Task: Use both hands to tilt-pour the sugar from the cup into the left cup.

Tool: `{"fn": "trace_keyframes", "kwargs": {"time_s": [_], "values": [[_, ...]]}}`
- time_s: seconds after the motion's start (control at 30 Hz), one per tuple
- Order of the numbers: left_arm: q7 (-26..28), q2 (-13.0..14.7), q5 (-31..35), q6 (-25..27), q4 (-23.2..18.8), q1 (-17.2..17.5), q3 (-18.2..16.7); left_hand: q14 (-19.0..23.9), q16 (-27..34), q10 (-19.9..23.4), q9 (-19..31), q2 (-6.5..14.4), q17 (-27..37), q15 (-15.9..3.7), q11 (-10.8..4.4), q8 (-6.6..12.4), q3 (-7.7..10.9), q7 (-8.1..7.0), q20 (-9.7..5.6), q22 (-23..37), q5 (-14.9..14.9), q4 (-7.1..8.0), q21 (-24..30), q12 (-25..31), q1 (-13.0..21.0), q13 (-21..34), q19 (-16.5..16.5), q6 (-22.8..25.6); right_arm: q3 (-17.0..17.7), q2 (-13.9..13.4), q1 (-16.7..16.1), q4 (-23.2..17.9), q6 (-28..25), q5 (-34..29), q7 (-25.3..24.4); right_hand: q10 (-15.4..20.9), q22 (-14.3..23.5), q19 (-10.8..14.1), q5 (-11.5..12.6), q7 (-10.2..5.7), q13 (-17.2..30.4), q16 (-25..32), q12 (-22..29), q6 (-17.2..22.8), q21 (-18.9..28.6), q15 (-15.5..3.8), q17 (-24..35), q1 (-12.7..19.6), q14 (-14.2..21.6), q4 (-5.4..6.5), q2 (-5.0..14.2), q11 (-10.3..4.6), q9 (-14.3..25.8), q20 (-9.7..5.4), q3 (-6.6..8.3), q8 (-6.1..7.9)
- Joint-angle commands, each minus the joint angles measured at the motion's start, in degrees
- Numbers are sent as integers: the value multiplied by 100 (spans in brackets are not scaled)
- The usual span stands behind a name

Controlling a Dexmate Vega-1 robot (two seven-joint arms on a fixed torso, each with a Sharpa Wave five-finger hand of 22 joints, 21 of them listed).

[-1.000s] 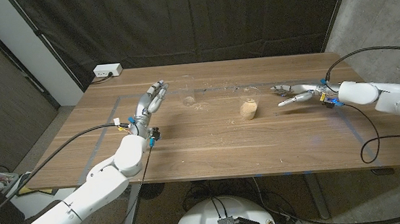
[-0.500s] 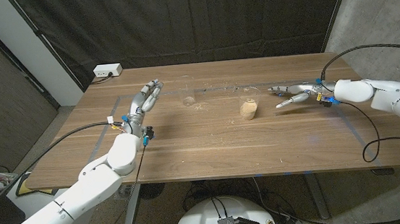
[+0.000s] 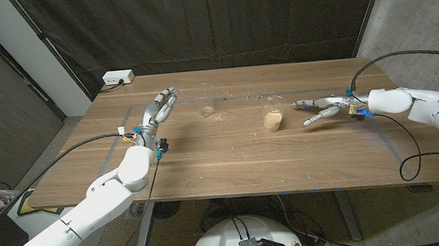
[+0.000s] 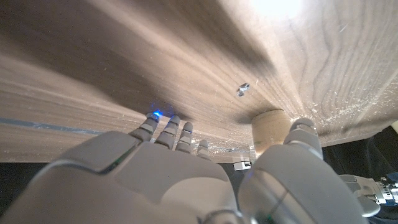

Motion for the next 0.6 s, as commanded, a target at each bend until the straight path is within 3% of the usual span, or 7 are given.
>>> {"fn": "trace_keyframes", "kwargs": {"time_s": [0.03,0.27,0.6], "values": [[-25,-61,79,-21,36,-15,10,75,42,55,18,-33,18,-545,-7,51,0,-14,-24,29,26,-32,-27,20,-10,9,11,54,-71,311,96,753,406,612,375,78,885,897,38,59,34,65,60,-208,126,-454,39,86,113,-26,30,1,28,-567,23,56],[-56,-47,68,-82,71,22,-21,45,26,60,12,-42,11,-536,-63,46,1,-3,-35,30,25,-41,-29,13,-17,4,23,56,-7,272,49,559,435,1013,783,115,896,983,46,101,60,106,89,-153,144,-460,71,110,190,-9,92,-21,32,-640,37,95],[-155,-15,-5,-307,223,109,-86,46,23,66,4,-50,4,-543,-18,43,5,-7,-40,31,24,-53,-34,7,-22,0,28,63,537,-224,-560,-932,-245,1511,1249,136,908,1013,47,142,84,123,111,-109,145,-446,100,115,212,9,136,10,34,-663,41,124]]}}
